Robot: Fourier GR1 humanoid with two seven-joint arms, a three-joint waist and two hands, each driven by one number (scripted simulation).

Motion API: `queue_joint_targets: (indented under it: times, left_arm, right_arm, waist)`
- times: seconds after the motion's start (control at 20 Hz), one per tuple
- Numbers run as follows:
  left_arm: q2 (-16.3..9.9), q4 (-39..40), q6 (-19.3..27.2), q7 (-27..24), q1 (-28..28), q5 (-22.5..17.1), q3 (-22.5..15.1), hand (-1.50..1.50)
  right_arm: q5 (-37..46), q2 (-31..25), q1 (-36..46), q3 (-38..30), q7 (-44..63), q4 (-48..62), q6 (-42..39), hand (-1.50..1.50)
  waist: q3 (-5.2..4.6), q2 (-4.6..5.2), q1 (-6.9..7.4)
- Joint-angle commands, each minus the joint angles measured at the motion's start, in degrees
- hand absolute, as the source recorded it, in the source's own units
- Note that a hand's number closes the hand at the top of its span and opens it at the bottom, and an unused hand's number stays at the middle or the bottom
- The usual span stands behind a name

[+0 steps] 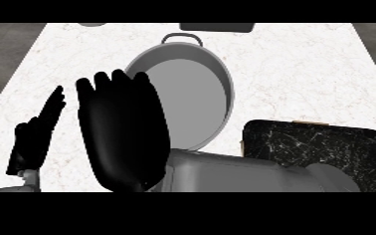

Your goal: Pick the cupcake from the tray and place it in the pot

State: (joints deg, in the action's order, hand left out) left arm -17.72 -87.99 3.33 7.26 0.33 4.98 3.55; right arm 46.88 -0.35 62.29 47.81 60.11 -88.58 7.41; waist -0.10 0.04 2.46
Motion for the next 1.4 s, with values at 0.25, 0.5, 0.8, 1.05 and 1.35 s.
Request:
queue_joint_targets:
  times: [0.25, 0.5, 0.8, 1.05, 1.35]
  left_arm:
    - [-2.00, -1.36, -2.37, 0.63, -0.25, -1.62, 2.48, 0.00]
    - [-0.45, 0.99, -2.30, 0.84, -3.43, -1.16, 1.47, 0.00]
    - [1.46, 1.01, -1.46, 0.04, -2.82, 0.64, -0.59, 0.00]
    - [-0.43, 1.70, -2.96, 1.48, -5.42, 0.07, 0.73, 0.00]
    - [1.60, 1.75, -2.49, 0.59, -4.45, 1.39, -1.53, 0.00]
  right_arm:
    - [-9.37, 0.34, 10.80, -8.00, -9.63, 24.36, 10.43, 1.50]
    - [-14.31, 0.35, 10.58, -4.41, -19.54, 36.53, 16.30, 1.50]
    - [-16.52, 0.35, 16.05, -3.96, -26.30, 50.19, 15.34, 1.50]
    - [-26.07, 0.35, 12.83, -6.35, -30.96, 51.90, 19.64, -1.50]
    - [-33.42, 0.35, 10.53, -8.74, -40.88, 55.80, 22.36, -1.50]
  waist:
    - [0.01, 0.36, 0.43]
    - [-0.02, 0.74, 0.92]
    - [-0.08, 1.29, 2.51]
    - [-0.01, 1.36, 3.02]
    - [0.00, 1.89, 4.52]
